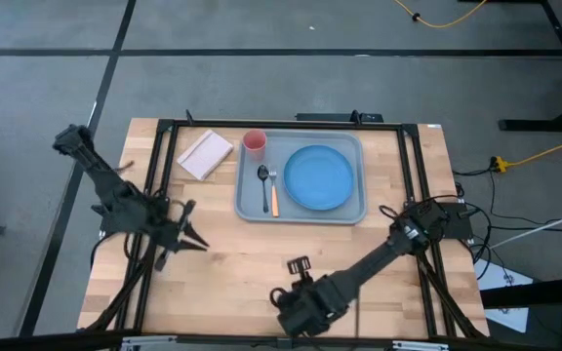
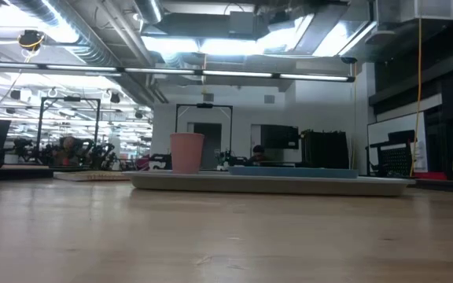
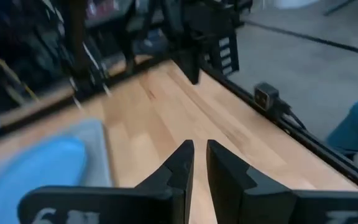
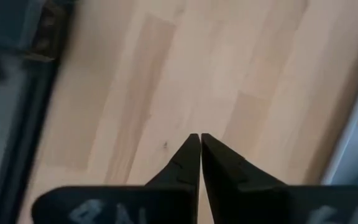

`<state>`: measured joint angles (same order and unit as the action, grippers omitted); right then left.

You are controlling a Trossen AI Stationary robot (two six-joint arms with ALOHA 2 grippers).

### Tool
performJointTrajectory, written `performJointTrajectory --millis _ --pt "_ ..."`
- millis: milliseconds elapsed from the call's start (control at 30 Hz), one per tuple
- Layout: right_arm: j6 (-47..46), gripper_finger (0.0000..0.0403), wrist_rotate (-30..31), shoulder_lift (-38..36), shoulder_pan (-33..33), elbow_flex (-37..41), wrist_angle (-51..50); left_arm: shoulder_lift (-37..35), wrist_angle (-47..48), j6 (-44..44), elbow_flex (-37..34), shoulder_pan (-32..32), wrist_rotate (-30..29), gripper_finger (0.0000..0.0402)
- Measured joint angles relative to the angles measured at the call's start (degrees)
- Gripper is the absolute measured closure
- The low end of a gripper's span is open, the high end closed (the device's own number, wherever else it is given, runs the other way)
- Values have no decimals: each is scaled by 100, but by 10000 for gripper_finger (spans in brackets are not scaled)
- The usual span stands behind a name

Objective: Pick and place plate/cup/fork/spoon on tray
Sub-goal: Return to Home Position

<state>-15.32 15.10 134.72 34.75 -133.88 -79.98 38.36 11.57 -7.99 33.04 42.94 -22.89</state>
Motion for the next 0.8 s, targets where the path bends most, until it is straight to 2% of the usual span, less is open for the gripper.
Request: performJointTrajectory --millis 67,167,333,633,800 --pt "425 383 -249 -162 47 0 -21 -260 -10 -418 0 -380 318 365" --pt "758 383 -643 -442 99 0 -227 -563 12 -943 0 -809 394 365" --pt "959 383 -772 -915 198 -2 -309 -771 209 -1303 0 -1258 404 365" --pt "1283 383 -584 -1090 189 15 336 -762 576 -1202 0 -1434 428 365" --pt "1400 383 -574 -1082 191 436 797 -777 579 -1559 0 -1434 591 365"
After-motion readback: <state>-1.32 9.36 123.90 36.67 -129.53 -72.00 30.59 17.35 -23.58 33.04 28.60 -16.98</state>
